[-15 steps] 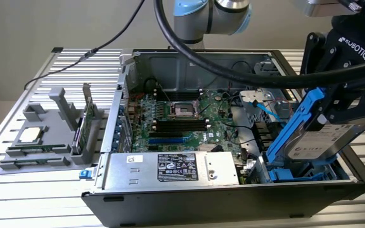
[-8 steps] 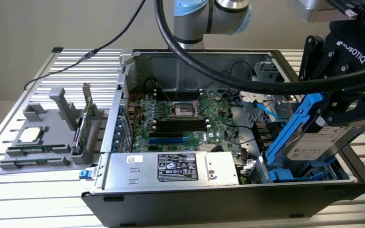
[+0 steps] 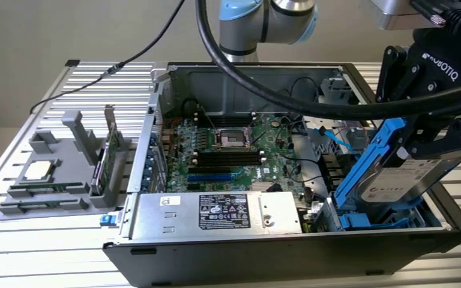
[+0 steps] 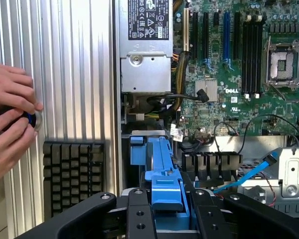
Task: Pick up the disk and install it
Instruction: 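Pick up the disk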
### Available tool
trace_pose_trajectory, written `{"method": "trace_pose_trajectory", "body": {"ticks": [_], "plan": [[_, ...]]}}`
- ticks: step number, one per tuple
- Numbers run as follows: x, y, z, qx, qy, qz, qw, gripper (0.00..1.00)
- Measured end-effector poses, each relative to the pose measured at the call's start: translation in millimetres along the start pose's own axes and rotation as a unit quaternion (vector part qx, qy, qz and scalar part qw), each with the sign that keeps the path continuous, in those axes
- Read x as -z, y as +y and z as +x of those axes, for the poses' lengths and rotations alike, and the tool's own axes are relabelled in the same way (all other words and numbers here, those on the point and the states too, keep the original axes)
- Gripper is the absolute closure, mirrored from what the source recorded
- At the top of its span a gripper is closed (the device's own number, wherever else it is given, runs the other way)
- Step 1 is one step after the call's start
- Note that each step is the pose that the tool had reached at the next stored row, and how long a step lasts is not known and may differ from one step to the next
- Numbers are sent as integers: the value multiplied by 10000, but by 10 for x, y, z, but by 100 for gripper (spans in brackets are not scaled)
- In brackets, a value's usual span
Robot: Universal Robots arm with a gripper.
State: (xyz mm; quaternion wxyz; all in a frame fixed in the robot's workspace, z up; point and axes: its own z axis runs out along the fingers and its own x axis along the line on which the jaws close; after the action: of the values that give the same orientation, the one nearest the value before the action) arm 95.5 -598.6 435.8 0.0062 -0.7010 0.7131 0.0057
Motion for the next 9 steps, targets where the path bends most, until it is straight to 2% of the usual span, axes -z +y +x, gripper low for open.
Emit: {"method": "trace_pose_trajectory", "body": {"ticks": [3, 5, 9], "plan": [[-2, 0, -10, 0, 1, 0, 10000, 67], [-2, -1, -11, 1, 12, 0, 10000, 67], [-3, -8, -16, 3, 78, 1, 10000, 67]]}}
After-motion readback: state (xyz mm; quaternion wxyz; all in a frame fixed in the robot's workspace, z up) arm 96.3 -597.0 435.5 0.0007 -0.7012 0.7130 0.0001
